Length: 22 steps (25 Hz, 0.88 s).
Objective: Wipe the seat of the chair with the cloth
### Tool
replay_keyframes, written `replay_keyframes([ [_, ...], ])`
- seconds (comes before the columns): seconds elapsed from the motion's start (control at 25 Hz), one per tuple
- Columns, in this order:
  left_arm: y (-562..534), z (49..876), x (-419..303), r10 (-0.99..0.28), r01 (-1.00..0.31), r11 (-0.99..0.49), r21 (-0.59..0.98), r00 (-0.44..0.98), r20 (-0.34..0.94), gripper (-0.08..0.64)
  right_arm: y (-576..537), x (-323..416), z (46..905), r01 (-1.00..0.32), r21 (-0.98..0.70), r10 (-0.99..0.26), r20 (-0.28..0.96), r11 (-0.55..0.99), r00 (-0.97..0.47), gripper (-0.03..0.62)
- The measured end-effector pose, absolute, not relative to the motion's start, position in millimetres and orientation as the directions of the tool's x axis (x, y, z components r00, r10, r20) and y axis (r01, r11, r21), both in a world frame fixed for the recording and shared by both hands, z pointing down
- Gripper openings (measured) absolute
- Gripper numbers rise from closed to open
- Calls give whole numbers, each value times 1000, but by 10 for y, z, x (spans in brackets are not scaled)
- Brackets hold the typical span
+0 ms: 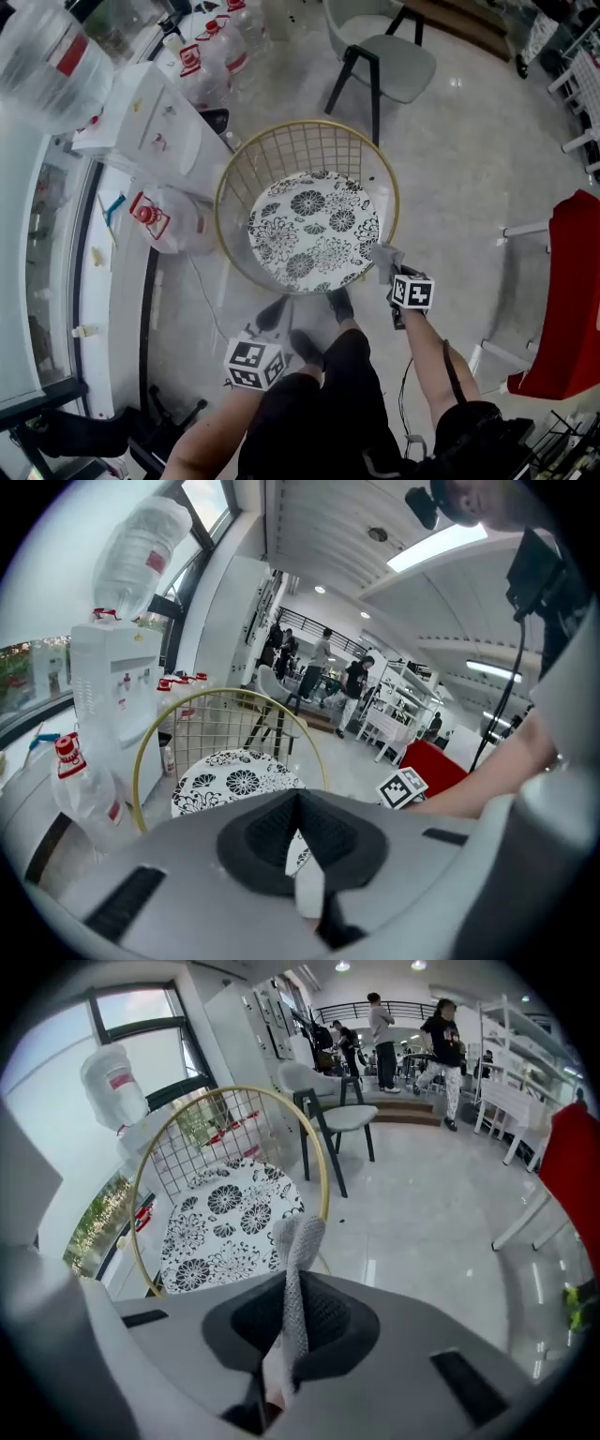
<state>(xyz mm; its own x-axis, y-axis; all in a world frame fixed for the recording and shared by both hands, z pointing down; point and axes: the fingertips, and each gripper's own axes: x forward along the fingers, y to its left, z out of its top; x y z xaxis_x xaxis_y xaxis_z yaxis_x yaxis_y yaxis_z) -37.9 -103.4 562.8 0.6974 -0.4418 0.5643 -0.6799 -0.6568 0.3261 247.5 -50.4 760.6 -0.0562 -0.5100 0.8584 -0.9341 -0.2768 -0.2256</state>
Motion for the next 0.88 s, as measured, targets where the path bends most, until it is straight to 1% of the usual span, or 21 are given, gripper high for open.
replay_keyframes([
  [0.24, -993, 5132, -514, -481, -667, -668, 329, 725, 493, 6, -708, 2216, 6681, -945, -260, -644, 761, -200, -73, 23],
  [0.44, -973, 4736, -574, -520, -650, -675, 349, 755, 400, 6, -798, 1993, 5898, -951, -274, -746, 661, -142, -79, 23],
  [0.56, -919, 4506, -683, -542, -659, -678, 325, 747, 384, 6, -762, 1804, 5434, -954, -281, -796, 599, -107, -87, 23],
  [0.72, -810, 4121, -784, -525, -602, -730, 322, 797, 299, 6, -723, 1589, 4788, -966, -256, -857, 507, -43, -96, 23],
  [0.88, -633, 3799, -906, -494, -547, -788, 282, 836, 239, 6, -601, 1382, 4240, -965, -261, -896, 428, 0, -115, 23],
])
